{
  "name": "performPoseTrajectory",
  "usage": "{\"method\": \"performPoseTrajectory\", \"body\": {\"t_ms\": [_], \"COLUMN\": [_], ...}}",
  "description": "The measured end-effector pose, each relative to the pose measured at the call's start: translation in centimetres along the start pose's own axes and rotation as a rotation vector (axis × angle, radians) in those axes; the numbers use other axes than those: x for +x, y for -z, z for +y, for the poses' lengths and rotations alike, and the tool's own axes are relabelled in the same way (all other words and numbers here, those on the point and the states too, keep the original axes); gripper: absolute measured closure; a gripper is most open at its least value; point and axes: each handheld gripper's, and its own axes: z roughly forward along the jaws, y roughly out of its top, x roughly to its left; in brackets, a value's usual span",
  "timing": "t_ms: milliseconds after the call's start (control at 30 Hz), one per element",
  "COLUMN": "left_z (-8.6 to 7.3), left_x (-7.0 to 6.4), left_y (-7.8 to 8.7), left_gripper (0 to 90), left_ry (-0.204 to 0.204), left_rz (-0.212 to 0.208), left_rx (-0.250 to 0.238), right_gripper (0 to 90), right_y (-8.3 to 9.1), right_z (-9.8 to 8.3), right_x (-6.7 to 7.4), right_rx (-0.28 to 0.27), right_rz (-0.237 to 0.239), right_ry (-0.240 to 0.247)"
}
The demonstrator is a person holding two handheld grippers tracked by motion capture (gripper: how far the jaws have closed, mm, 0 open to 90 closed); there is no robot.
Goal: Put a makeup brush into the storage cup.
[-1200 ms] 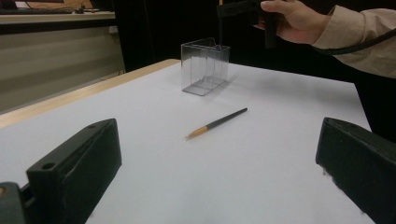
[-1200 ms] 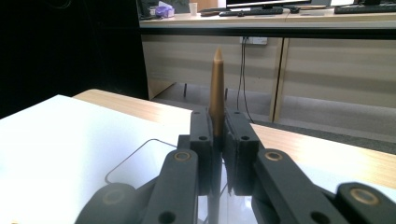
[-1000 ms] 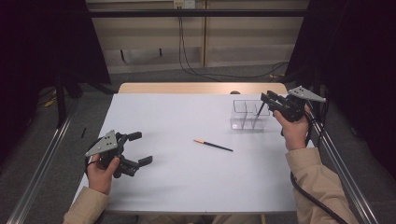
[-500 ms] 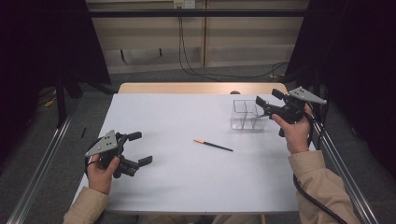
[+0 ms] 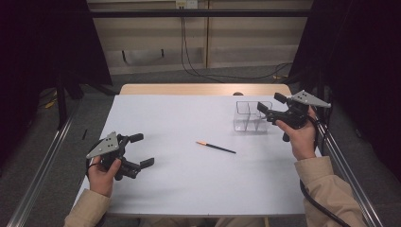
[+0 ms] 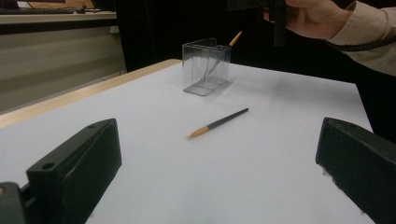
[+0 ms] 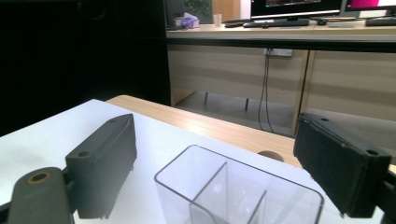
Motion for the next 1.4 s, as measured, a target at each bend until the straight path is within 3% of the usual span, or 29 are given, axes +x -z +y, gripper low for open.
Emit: {"method": "performPoseTrajectory", "body": {"t_ms": [800,1400], "left_z": [0.1,0.1], "left_x": [0.2,0.0], "left_y": [0.1,0.3], "left_gripper": [0.0,0.0], "left_ry": [-0.001,-0.001], "left_rz": [0.004,0.002], "left_rx": [-0.01,-0.007], "right_gripper": [10.3,10.3], "right_y": [-1.0,-2.9], "right_z": [-0.1,-0.3], "right_x": [3.4,5.8], "right_rx": [0.02,0.059], "right_rz": [0.106,0.182], "right_ry": [0.026,0.05]}}
